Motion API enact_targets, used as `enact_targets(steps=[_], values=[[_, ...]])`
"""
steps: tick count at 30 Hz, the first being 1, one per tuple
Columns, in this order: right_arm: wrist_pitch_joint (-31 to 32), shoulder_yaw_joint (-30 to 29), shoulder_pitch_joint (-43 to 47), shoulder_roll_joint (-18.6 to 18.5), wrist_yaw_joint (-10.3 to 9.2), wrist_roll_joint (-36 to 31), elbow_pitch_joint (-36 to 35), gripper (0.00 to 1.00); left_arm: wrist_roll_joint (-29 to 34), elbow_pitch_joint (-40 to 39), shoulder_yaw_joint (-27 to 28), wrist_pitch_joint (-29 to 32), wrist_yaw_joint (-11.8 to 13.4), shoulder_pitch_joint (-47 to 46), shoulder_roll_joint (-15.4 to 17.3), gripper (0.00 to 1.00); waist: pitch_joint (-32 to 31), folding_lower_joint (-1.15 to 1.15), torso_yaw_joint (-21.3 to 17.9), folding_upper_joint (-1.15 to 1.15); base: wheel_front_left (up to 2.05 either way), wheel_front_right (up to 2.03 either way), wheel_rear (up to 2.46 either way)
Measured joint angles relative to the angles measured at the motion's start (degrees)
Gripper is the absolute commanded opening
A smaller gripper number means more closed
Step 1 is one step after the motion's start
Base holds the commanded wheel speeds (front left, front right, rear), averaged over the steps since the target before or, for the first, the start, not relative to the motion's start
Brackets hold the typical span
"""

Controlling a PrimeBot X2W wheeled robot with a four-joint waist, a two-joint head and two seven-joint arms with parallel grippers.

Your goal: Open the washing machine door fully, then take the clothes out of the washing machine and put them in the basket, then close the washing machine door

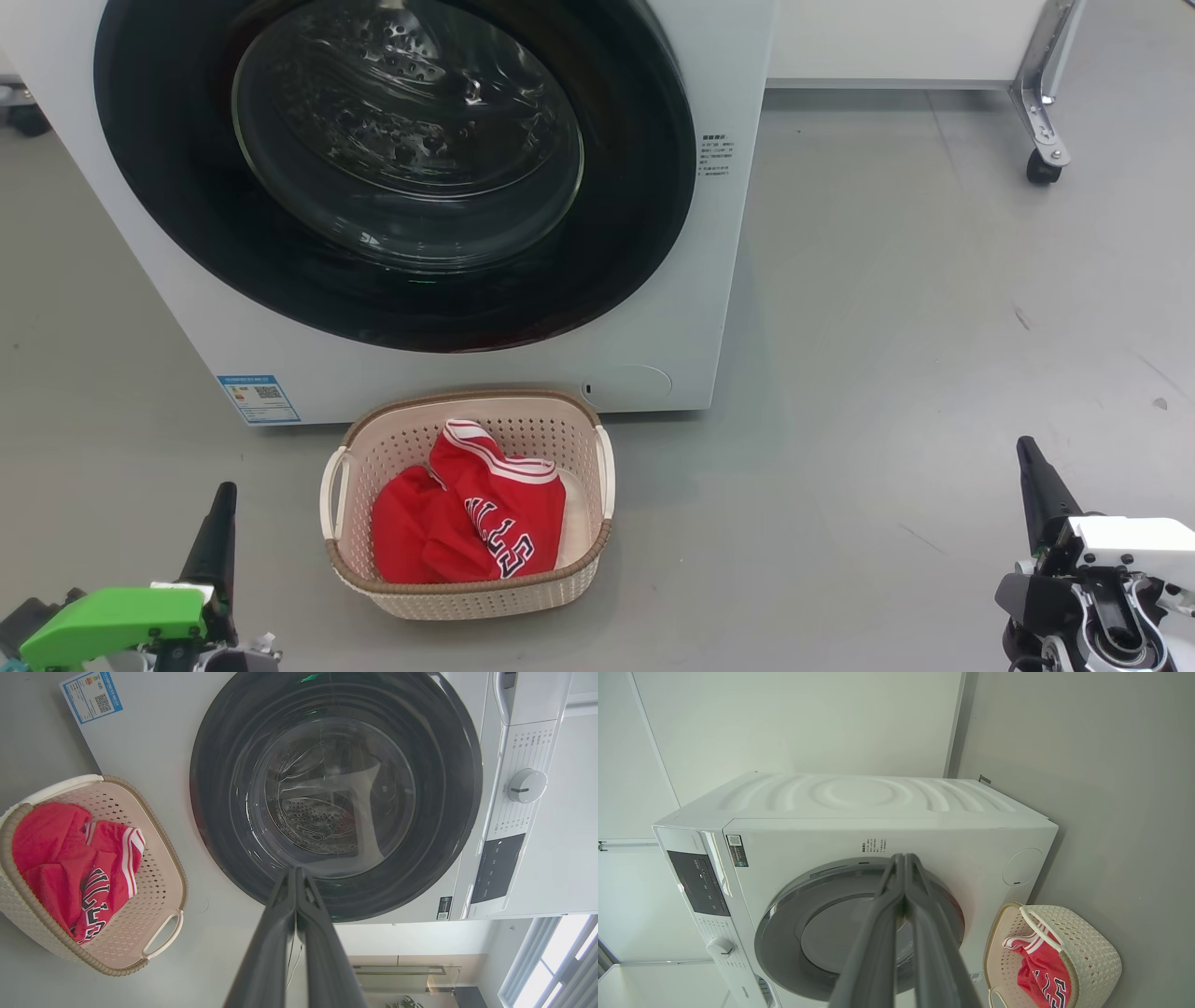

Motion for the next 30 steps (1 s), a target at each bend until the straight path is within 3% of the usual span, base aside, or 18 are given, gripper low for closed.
enact_targets(steps=[30], values=[[0.0,-0.1,0.0,0.0,0.00,0.0,0.0,0.00,0.0,0.1,0.1,0.0,0.0,0.0,-0.1,0.00,0.0,0.00,0.0,0.00,0.00,0.00,0.00]])
